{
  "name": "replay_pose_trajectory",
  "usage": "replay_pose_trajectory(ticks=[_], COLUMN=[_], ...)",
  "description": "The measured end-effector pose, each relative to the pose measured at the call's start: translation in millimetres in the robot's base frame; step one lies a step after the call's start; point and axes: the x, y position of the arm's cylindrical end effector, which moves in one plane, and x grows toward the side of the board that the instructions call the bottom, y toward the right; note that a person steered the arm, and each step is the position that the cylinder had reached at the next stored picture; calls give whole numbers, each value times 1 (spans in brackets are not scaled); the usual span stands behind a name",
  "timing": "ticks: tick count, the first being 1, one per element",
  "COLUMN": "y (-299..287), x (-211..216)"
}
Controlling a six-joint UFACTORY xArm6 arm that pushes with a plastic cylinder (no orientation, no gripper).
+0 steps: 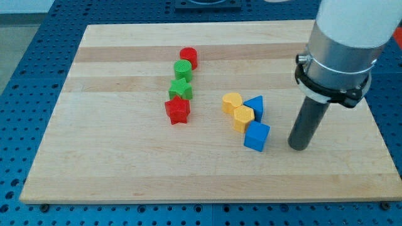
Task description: Slightly push a group of blocks upward
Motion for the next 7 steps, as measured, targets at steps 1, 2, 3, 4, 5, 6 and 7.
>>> replay_pose_trajectory(ticks=[1, 2, 3, 4, 5, 6, 7], y=[-8, -24, -42, -63, -81, -90, -89], x=[2, 2, 2, 2, 2, -3, -34])
